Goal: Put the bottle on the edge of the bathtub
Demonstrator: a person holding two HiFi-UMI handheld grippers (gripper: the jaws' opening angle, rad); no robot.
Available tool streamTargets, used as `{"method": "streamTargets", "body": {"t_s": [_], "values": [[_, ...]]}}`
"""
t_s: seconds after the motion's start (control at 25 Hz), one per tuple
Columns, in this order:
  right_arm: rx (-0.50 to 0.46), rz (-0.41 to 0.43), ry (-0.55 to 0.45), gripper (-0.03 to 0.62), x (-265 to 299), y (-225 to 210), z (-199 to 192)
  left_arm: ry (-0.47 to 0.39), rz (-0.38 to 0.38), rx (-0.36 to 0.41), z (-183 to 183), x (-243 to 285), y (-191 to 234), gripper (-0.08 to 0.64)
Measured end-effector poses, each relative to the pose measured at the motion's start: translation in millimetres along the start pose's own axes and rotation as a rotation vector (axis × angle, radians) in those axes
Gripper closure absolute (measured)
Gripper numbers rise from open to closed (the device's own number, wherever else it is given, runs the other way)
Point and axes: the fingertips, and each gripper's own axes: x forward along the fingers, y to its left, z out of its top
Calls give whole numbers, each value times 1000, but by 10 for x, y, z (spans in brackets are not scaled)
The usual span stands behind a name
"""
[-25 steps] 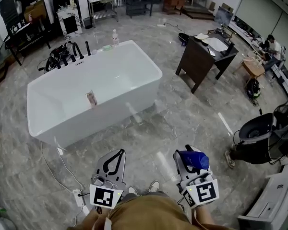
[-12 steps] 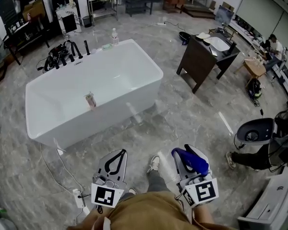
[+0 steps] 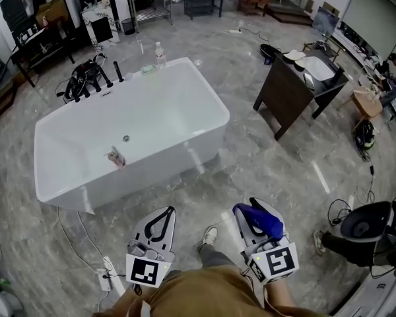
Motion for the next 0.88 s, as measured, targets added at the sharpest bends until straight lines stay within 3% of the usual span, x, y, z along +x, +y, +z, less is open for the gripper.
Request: {"method": "streamTargets", "body": {"t_s": [0.08,0.16,0.2,0.28,0.36,0.44,0.48,0.56,0.76,0.88], "values": [[1,19,3,443,184,-279,26,-5,5,44,64,329,42,552],[4,38,6,443,348,-535,33,28,44,-39,1,597,61,552],[8,47,7,443,419,-646,32,34,48,-35,-6,720,58,552],[12,63,6,443,540,-838,32,30,35,43,24,950,48,552],[13,77,4,443,647,-1007,31,48,45,37,-3,1131,46,552],[16,84,4,443,739,-1147,30,37,33,88,41,1300,42,552],[20,86,5,443,772,-1200,30,42,34,81,36,1362,41,552],[30,89,7,443,808,-1278,27,78,62,-16,-39,1440,41,552],[41,97,15,443,820,-1426,7,46,44,56,77,1676,27,552],[42,105,22,443,840,-1485,0,65,77,-21,50,1743,43,552]]}}
